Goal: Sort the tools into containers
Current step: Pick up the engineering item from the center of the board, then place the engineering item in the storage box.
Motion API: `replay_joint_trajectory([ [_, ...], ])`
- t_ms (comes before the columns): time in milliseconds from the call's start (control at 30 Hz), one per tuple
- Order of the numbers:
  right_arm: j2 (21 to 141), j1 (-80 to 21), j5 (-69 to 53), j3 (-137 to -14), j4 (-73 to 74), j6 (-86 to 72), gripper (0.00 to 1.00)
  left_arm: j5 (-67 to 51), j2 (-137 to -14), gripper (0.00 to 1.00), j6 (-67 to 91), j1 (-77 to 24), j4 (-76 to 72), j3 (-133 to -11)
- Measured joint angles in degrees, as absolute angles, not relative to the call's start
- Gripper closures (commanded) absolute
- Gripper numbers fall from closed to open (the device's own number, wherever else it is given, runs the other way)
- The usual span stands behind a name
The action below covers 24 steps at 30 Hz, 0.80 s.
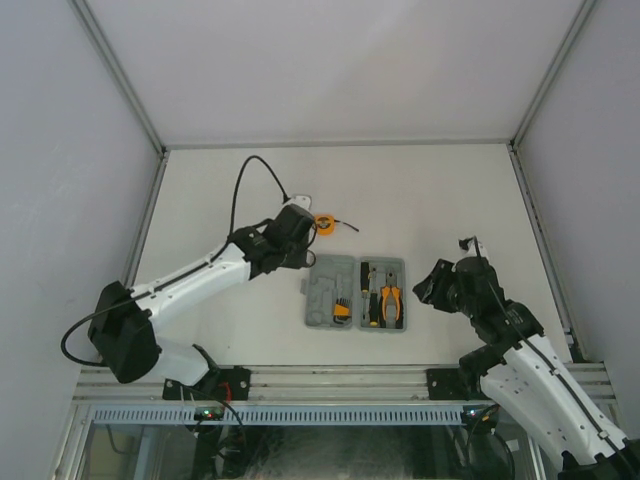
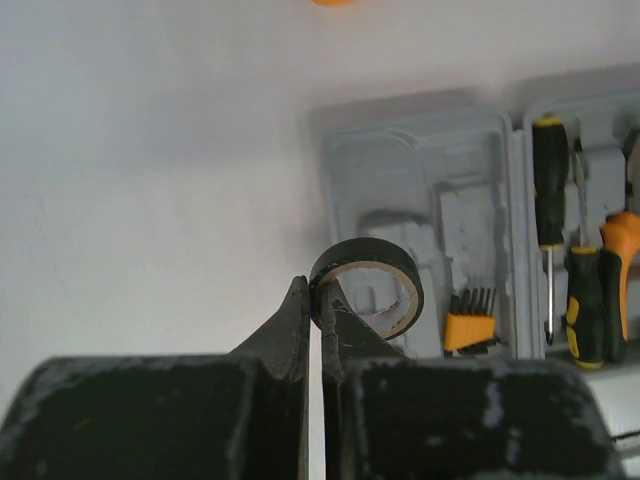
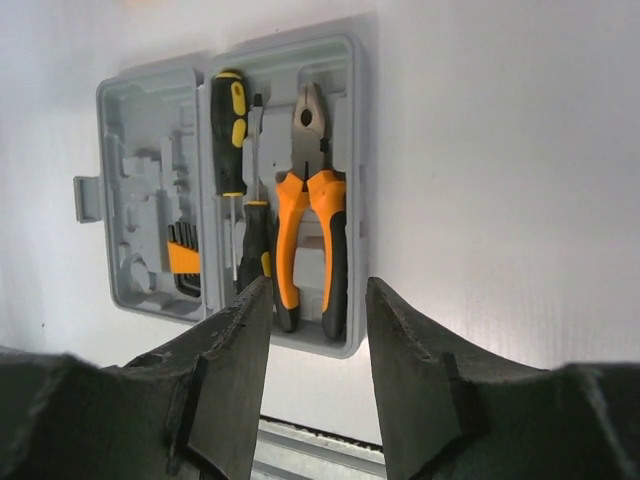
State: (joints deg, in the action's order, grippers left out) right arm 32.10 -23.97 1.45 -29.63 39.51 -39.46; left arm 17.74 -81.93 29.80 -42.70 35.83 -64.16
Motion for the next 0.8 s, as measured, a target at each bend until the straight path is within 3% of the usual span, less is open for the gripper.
replay_joint_trajectory([
  [400, 32.2, -24.0, -5.9, -28.9, 36.2, -39.0, 0.58, 20.9, -76.7, 1.0, 30.5, -58.0, 28.0, -50.2],
  [800, 31.4, -24.0, -9.6, -26.4, 35.0, -38.9, 0.58, 19.0, -83.0, 1.0, 31.4, -59.4, 28.0, -48.8],
])
